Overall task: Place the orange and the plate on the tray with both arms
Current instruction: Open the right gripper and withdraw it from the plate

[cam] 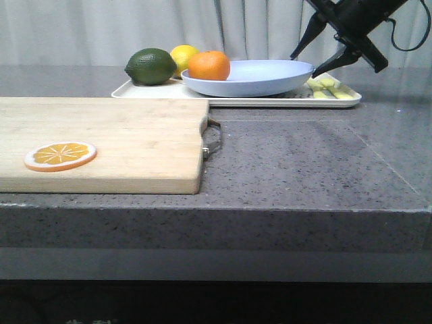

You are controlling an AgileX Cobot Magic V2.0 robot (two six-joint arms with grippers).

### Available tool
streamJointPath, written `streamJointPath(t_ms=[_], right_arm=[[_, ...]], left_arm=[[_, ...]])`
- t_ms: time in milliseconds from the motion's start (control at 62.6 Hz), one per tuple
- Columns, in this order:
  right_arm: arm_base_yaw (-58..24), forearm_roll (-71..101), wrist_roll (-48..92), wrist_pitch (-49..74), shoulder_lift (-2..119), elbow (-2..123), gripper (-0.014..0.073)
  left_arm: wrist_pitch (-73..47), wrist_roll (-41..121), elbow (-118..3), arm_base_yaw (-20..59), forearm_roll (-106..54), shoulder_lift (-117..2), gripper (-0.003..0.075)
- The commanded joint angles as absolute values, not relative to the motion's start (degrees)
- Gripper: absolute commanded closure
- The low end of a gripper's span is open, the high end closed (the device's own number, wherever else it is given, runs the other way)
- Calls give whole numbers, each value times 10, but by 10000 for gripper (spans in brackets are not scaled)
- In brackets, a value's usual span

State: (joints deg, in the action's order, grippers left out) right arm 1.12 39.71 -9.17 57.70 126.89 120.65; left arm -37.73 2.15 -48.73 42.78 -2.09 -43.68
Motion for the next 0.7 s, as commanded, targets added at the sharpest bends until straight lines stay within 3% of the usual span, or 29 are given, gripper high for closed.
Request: streamJointPath(t_ms=[0,399,686], right_arm=[[12,387,-57,558,1193,1227,200],[-12,111,9,627,1004,1196,200],[-50,111,28,531,810,992,200]], left_arm=[[-324,17,-503,426,-23,-434,46],[-317,17,-503,426,-23,-434,46],[-317,17,-503,426,-23,-434,47]])
